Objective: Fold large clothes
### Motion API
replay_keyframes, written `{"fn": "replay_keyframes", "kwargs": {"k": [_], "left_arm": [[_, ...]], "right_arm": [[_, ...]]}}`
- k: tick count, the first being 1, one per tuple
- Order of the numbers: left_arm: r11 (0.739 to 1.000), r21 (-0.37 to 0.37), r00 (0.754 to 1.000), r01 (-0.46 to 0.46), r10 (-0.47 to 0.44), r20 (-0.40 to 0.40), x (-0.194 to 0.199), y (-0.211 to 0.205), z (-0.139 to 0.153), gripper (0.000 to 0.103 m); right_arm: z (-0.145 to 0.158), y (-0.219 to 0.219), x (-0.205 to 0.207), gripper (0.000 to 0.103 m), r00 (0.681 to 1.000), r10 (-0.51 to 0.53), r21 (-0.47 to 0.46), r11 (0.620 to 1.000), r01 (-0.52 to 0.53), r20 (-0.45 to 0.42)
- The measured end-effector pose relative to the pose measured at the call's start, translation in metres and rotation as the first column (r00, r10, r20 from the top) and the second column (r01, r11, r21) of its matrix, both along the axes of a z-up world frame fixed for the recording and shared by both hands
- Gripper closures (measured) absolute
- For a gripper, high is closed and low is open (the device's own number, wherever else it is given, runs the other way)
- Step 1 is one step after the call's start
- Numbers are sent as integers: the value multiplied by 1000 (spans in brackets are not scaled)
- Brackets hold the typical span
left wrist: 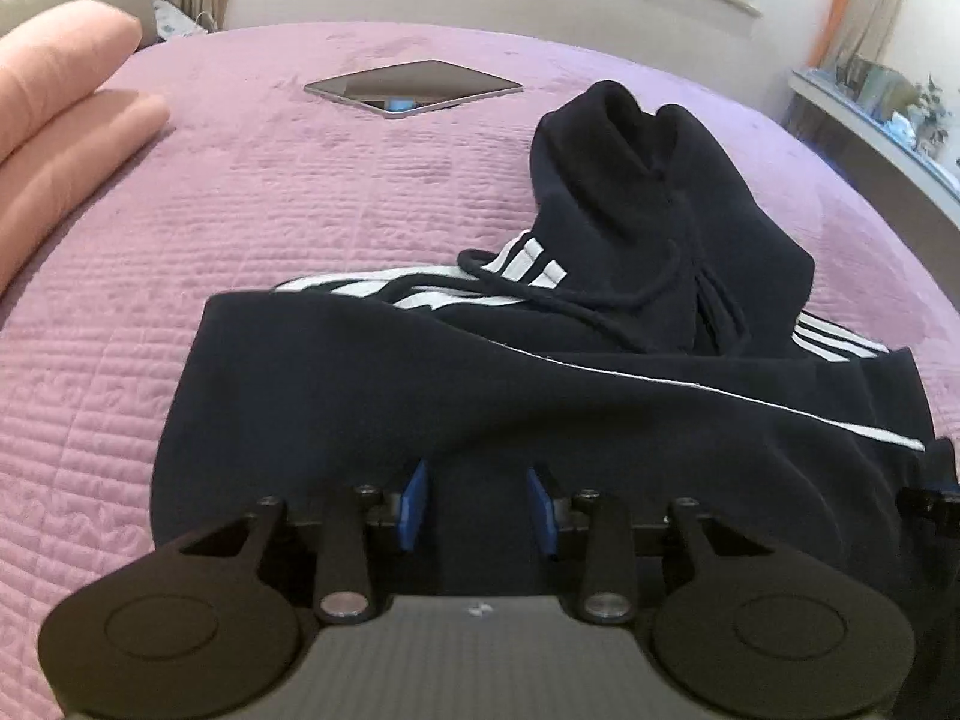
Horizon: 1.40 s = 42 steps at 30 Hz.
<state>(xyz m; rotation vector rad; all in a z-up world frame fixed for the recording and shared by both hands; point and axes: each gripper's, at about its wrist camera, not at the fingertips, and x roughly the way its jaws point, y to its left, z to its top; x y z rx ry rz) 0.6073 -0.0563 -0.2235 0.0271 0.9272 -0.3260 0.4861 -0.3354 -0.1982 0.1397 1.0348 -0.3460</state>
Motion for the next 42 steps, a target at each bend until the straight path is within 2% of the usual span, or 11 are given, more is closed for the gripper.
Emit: {"fn": "replay_keyframes", "kwargs": {"k": [7,11,16,21,26,30,31,32,33,38,42], "left_arm": [[995,-32,993,95,-93,78,11,-13,43,62],[991,-38,984,126,-120,135,52,-35,66,59],[987,-94,983,127,-113,147,124,-68,79,50],[981,-105,985,161,-153,82,195,-101,62,47],[983,-73,985,169,-166,43,225,-115,36,49],[979,-99,984,177,-175,28,241,-120,22,71],[978,-104,983,181,-179,30,244,-121,20,87],[979,-95,984,178,-176,36,246,-122,19,93],[982,-84,985,167,-163,49,247,-121,19,94],[978,-187,984,92,-60,167,242,-73,46,95],[980,-184,983,81,-48,176,240,-41,42,95]], "right_arm": [[41,-1,16,79,987,63,-3,998,-63,149],[62,-3,57,78,964,122,9,992,-128,236],[72,-4,125,63,928,125,114,978,-174,351],[57,3,191,59,930,109,175,968,-180,352],[41,12,230,43,941,89,190,969,-157,327],[31,24,251,43,959,62,144,984,-105,277],[26,28,259,45,964,69,124,987,-103,255],[22,31,266,52,971,85,92,990,-107,224],[18,34,272,93,974,99,64,991,-114,205],[54,-3,227,94,941,95,-55,995,-81,326],[57,-63,186,94,955,4,39,999,-17,295]]}}
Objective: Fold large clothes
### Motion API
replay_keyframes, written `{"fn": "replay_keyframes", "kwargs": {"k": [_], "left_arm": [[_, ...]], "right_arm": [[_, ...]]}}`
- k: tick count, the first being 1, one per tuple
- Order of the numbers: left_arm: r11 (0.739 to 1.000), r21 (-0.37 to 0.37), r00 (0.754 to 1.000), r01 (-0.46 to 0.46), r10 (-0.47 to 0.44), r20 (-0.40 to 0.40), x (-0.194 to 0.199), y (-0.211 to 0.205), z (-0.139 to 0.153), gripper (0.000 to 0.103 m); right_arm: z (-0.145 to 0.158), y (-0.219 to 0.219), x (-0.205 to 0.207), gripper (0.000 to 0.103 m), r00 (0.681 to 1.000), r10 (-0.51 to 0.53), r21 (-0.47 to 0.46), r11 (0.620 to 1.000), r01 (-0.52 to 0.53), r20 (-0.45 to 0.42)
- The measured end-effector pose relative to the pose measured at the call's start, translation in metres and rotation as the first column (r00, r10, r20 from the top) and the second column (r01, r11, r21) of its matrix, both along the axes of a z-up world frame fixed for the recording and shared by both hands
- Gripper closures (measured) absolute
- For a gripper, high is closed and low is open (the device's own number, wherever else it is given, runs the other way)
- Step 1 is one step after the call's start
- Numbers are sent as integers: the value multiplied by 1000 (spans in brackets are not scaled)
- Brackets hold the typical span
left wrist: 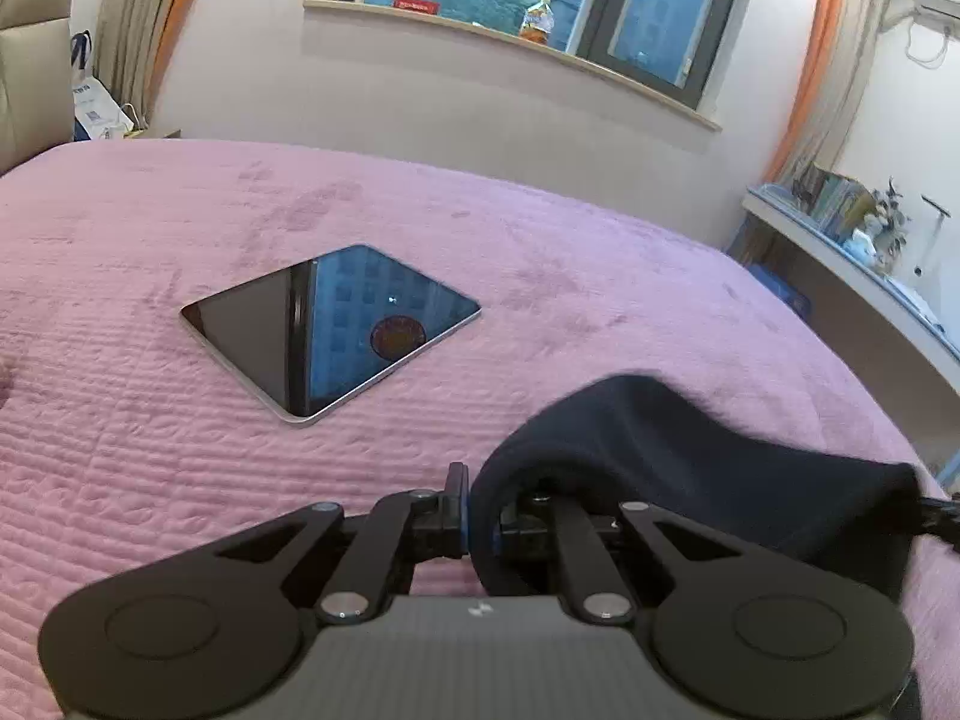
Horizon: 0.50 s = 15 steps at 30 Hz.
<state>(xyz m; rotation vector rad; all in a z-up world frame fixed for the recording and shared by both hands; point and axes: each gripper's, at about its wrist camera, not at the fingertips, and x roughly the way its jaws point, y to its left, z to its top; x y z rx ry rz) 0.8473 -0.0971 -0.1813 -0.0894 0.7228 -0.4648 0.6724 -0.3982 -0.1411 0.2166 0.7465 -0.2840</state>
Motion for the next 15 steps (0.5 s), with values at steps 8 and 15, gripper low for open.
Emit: {"fn": "replay_keyframes", "kwargs": {"k": [8,15], "left_arm": [[949,293,992,119,-104,-67,-11,-1,-52,71],[959,232,985,163,-173,26,-43,48,-1,47]], "right_arm": [[-79,-25,-16,56,965,90,69,995,-76,-246],[-26,-31,-44,38,987,108,10,994,-108,-120]]}}
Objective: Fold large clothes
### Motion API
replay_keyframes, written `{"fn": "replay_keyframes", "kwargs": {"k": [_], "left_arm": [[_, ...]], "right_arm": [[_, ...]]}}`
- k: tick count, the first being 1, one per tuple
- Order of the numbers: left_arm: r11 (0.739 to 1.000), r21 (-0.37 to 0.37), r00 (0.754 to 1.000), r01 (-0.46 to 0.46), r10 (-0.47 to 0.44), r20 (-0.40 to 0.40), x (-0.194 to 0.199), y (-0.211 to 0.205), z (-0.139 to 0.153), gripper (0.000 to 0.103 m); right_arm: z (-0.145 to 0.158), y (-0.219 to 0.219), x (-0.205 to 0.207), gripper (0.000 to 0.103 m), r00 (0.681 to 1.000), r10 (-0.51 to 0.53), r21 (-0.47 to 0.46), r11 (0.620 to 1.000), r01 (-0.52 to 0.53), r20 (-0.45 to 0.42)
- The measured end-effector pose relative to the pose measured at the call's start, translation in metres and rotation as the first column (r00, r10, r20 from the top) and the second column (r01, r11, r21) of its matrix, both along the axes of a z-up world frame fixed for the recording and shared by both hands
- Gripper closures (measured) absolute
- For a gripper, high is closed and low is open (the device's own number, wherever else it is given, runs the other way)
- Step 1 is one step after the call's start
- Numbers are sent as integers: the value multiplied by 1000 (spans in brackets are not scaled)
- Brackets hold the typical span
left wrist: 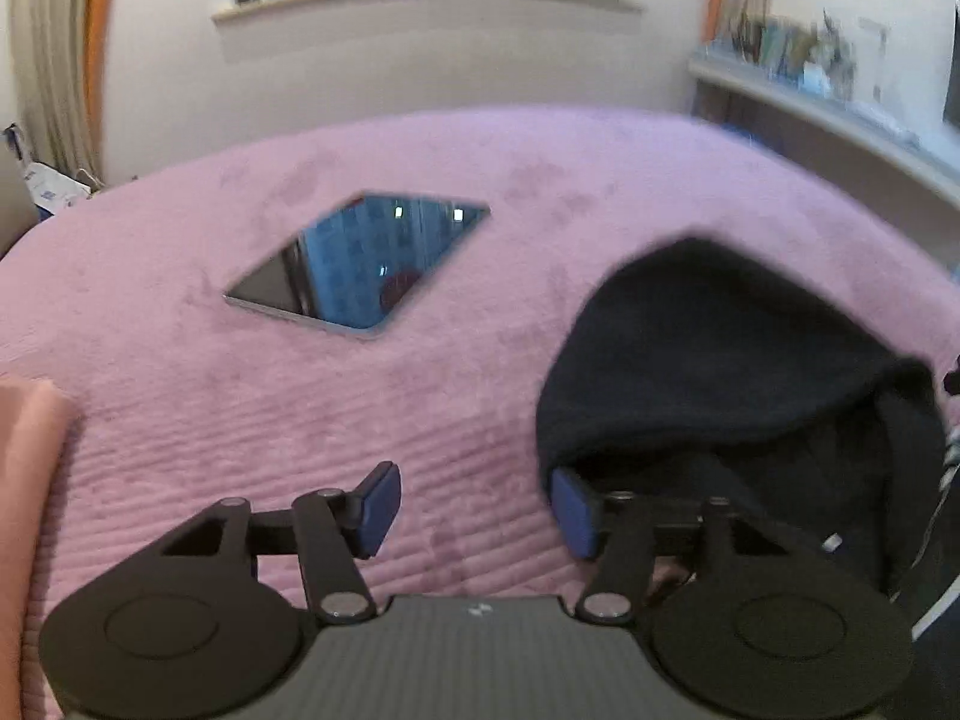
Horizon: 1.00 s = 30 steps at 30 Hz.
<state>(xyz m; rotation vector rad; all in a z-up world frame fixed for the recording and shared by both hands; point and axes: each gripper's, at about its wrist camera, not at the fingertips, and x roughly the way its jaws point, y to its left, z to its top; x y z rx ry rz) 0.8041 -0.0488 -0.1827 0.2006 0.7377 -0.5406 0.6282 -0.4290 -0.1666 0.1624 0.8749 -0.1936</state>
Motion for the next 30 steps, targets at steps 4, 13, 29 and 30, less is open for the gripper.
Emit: {"fn": "replay_keyframes", "kwargs": {"k": [4,13,29,30], "left_arm": [[988,-154,1000,27,-27,-1,9,-16,18,48],[995,36,989,98,-93,-117,37,-99,-49,60],[975,1,968,224,-222,-118,77,-118,-26,41],[969,17,958,248,-242,-152,85,-125,-34,41]], "right_arm": [[13,21,34,82,994,-11,31,999,7,109],[-65,44,114,101,999,-32,28,999,33,-15],[-10,24,125,27,978,200,13,979,-201,58],[-12,25,128,27,976,215,26,976,-216,37]]}}
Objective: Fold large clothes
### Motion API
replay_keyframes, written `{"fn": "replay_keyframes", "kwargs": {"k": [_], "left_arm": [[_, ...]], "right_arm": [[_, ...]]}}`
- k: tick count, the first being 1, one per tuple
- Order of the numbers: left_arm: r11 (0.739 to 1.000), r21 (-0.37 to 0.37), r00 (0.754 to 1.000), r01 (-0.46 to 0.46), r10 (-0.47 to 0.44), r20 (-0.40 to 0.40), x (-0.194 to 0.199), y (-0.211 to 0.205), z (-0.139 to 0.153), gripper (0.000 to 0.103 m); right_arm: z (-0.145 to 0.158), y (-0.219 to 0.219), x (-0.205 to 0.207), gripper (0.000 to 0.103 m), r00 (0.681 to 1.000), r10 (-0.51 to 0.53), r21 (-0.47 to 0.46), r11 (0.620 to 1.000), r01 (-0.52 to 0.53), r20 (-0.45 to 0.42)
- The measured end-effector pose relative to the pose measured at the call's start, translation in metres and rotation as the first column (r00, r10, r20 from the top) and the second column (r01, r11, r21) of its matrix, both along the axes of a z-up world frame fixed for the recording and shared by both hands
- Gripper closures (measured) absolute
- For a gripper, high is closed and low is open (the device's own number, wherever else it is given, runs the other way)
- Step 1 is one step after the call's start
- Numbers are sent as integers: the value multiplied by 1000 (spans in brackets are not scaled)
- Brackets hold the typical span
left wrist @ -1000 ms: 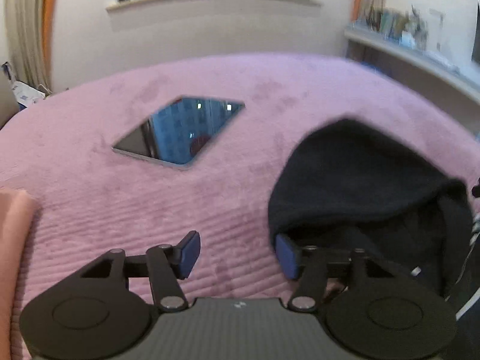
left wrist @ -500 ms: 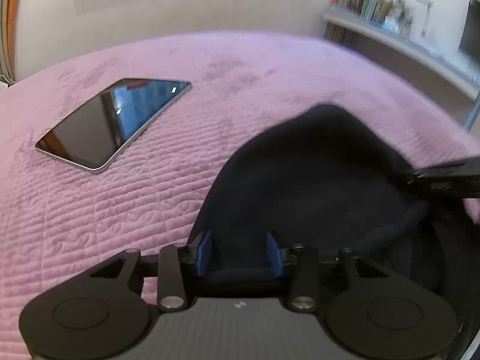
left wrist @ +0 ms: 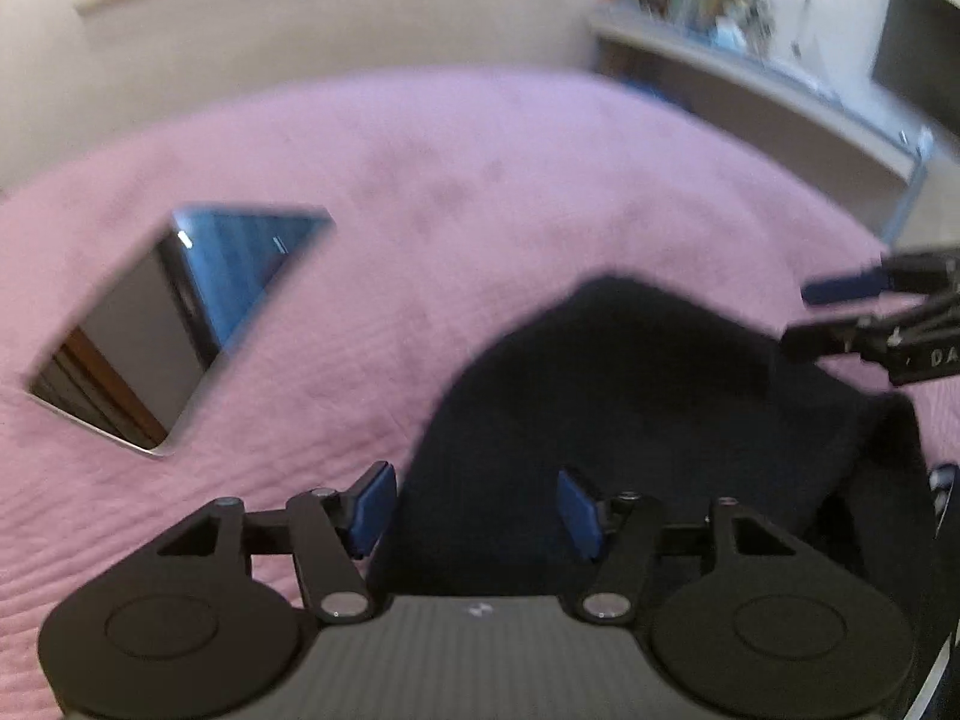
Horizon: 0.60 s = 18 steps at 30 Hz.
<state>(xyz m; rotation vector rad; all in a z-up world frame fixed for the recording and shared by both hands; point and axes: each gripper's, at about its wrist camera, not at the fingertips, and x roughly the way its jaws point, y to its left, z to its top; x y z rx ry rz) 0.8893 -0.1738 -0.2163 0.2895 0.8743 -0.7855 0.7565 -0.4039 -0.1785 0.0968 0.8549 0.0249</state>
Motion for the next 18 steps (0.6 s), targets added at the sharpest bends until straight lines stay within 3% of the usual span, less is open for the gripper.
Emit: {"fn": "replay_keyframes", "kwargs": {"k": [3,6,9,11,12,13,16,18], "left_arm": [[999,32,1000,11,-11,-13,24,-12,-14,35],[999,-38,995,-7,4,-97,41,-14,-16,36],[998,-54,983,7,-17,-183,52,-27,-22,35],[1000,-26,985,7,-11,-170,56,-37,-25,46],[1000,-20,987,20,-23,-157,51,-38,-21,74],[999,-32,986,38,-43,-163,46,-40,-18,92],[998,-15,997,64,-65,-49,14,-34,0,93],[996,-65,998,59,-60,-14,-5,-21,16,93]], "right_arm": [[-13,1,21,27,995,72,23,997,-71,-75],[-24,7,37,27,990,86,-19,996,-89,-114],[-37,6,50,30,979,83,24,997,-80,-184],[-35,6,48,63,980,95,75,994,-83,-174],[-30,8,43,94,983,105,76,993,-94,-153],[-22,13,35,93,987,118,48,992,-114,-112],[1,27,6,94,990,135,-37,990,-136,-25],[21,35,-16,94,989,141,-71,988,-138,35]]}}
